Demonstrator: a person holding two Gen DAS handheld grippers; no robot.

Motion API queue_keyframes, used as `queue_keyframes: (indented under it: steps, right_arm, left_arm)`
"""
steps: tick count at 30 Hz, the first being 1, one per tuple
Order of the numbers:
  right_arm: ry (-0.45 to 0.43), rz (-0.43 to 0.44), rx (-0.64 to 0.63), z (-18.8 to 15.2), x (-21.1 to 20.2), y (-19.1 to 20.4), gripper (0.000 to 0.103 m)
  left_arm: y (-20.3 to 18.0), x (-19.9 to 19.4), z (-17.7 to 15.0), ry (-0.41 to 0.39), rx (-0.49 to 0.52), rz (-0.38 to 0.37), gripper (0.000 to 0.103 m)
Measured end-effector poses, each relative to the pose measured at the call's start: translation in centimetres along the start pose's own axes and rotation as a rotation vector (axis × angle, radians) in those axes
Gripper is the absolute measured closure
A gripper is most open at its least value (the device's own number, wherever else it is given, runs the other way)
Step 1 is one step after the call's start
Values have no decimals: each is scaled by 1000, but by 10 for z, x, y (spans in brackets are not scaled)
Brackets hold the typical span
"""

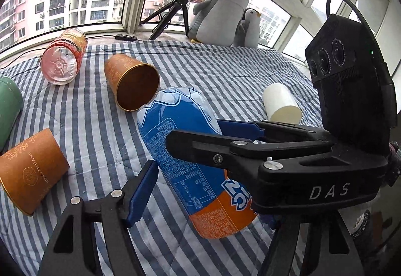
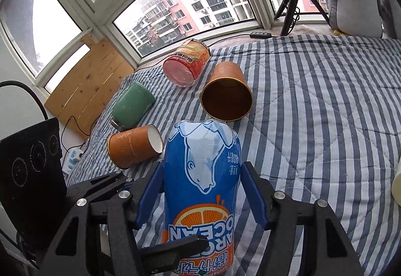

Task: Flip cup upside down
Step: 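Close the right gripper on the bottle while the left gripper keeps holding it, then lower the upright bottle onto the bed cover with both grippers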

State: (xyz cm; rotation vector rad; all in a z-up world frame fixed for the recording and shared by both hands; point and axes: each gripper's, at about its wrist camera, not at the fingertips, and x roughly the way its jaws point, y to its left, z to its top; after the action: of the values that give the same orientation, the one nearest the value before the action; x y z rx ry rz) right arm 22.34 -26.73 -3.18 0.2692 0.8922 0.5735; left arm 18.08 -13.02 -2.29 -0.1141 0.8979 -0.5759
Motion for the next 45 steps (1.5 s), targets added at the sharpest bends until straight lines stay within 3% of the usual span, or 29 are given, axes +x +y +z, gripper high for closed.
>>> queue_keyframes:
  steps: [10, 16, 35, 45]
  right_arm:
    - [-175, -19, -131, -19, -10, 43, 43]
    - [-253, -89, -200, -29, -17, 57, 43]
    - [-346, -203, -294, -45, -20, 62, 44]
    - [-361, -246, -319, -56, -16, 62, 46]
  left_arm:
    - [-5, -29, -17, -117, 159, 161, 34]
    - [-12, -32, -20, -172, 223, 195, 34]
    - [-29, -8, -29, -248, 403, 276, 35]
    - [-29, 4, -36, -259, 437, 292, 35]
